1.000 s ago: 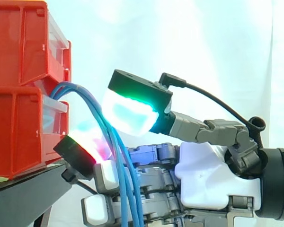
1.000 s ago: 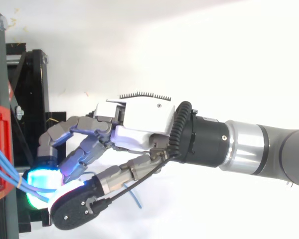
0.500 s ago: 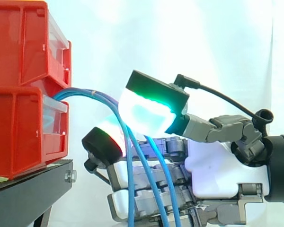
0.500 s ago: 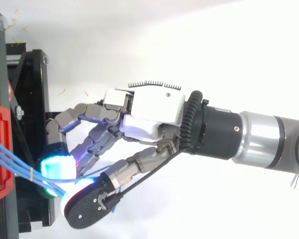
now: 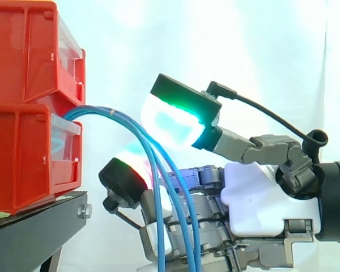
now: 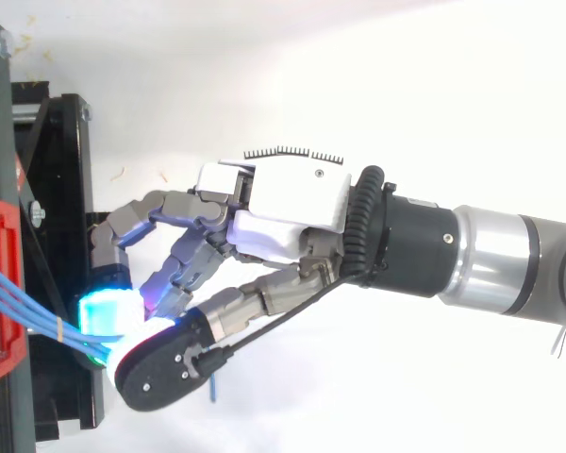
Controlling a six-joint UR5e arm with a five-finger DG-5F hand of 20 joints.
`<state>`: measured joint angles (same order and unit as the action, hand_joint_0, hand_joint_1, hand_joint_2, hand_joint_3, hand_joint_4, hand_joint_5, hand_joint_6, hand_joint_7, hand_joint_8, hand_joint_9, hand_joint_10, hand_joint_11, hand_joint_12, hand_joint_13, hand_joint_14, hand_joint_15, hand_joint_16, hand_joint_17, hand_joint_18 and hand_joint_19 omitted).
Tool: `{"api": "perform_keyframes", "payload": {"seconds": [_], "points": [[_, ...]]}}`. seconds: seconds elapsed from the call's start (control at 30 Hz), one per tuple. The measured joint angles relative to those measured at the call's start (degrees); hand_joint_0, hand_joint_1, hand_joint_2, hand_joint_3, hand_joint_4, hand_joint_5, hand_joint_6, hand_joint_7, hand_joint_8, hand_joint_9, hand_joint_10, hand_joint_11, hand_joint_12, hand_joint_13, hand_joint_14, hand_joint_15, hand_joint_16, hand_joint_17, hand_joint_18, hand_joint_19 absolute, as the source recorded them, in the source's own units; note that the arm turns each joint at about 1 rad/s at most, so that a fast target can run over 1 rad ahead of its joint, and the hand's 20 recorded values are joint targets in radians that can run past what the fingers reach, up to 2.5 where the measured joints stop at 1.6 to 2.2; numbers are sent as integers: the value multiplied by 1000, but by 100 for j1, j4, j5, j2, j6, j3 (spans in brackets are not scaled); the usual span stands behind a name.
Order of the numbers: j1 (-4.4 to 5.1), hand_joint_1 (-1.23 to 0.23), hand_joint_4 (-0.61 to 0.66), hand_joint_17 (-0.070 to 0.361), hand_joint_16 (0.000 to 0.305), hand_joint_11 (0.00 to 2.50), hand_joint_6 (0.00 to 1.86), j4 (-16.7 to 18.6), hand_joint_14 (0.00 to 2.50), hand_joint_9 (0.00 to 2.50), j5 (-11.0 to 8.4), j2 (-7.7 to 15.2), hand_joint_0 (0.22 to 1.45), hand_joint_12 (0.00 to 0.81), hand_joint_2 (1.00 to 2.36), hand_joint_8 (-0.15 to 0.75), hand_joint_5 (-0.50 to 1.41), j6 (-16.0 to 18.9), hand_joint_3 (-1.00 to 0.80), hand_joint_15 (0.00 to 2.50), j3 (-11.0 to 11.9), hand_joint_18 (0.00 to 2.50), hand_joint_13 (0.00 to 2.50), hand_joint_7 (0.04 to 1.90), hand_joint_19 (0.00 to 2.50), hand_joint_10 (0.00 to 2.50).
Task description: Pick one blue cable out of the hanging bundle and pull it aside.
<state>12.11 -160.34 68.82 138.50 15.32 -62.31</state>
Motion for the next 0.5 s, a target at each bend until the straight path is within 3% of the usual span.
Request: {"api": "perform_keyframes", "payload": {"seconds": [0.07, 0.17, 0.27, 0.33, 0.5], "points": [[-6, -696, 93, 90, 40, 839, 873, 1, 24, 1048, 0, 0, 577, 391, 1003, 346, -120, -6, -467, 674, 0, 744, 988, 1162, 594, 26], [-18, -774, 67, 93, 41, 837, 898, -7, 24, 967, 0, -1, 578, 395, 1019, 344, -144, -6, -228, 682, 0, 747, 971, 1141, 601, 26], [-33, -801, 31, 93, 41, 851, 906, -12, 23, 947, 7, -5, 591, 394, 1022, 340, -149, -9, -155, 687, 6, 741, 962, 1204, 603, 27], [-45, -815, -2, 93, 41, 836, 923, -15, 24, 923, 23, -5, 607, 393, 1021, 332, -158, -11, -175, 690, 15, 742, 949, 1120, 604, 26], [-90, -896, -102, 91, 40, 847, 933, -84, 23, 882, 79, -6, 713, 377, 1013, 310, -171, -79, -334, 682, 103, 734, 925, 1173, 570, 27]]}}
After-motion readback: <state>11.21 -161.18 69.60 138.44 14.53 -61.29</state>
